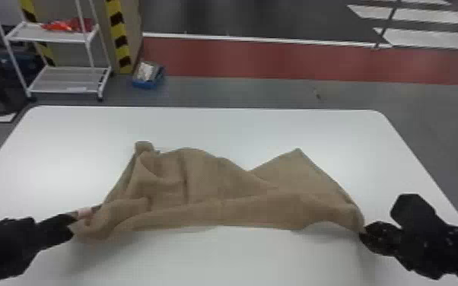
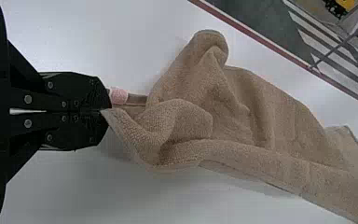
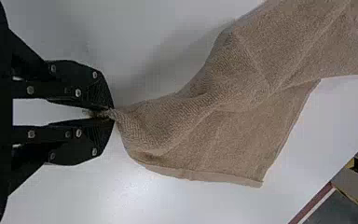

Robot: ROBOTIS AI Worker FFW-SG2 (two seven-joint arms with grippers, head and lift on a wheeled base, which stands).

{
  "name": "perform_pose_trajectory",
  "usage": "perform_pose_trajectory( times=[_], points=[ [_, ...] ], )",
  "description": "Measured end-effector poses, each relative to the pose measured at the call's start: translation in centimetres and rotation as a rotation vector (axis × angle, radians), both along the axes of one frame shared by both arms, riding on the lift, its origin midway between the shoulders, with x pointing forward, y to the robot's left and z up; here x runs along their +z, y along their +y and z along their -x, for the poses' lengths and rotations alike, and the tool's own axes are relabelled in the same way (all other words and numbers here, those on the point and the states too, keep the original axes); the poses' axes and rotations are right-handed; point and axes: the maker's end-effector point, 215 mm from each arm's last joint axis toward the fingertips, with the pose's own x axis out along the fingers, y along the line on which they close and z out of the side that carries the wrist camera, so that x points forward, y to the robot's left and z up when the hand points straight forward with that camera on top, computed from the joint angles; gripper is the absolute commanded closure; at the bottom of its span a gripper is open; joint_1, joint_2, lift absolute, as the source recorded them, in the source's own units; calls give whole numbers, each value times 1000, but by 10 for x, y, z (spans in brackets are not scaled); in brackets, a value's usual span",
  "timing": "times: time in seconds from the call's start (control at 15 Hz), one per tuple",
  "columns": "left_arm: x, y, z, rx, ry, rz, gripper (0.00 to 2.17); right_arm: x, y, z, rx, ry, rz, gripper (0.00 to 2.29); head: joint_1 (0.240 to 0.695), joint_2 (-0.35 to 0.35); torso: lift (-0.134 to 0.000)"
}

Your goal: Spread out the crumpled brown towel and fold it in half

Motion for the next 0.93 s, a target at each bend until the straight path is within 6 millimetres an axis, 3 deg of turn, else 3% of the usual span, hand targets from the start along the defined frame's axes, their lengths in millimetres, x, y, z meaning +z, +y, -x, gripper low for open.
perform_pose_trajectory(
  times=[0.13,0.33,0.53,0.67,0.8,0.93],
  points=[
    [7,1,-2,-2,-14,-6,1423,22,-3,-5,0,-42,-27,1197,695,-95,-124],
    [41,7,-6,5,-57,-14,1423,80,-17,-10,-25,-138,-116,1197,695,-105,-124],
    [97,26,-10,46,-132,-22,1423,142,-49,-17,-97,-246,-210,1197,695,-119,-124],
    [148,46,-23,111,-213,-7,1423,180,-83,-31,-233,-332,-295,1197,695,-135,-124],
    [188,63,-39,181,-278,19,1420,196,-105,-42,-347,-364,-363,1197,695,-141,-124],
    [215,76,-59,275,-321,73,1420,192,-95,-53,-375,-328,-421,1197,695,-109,-124]
  ],
)
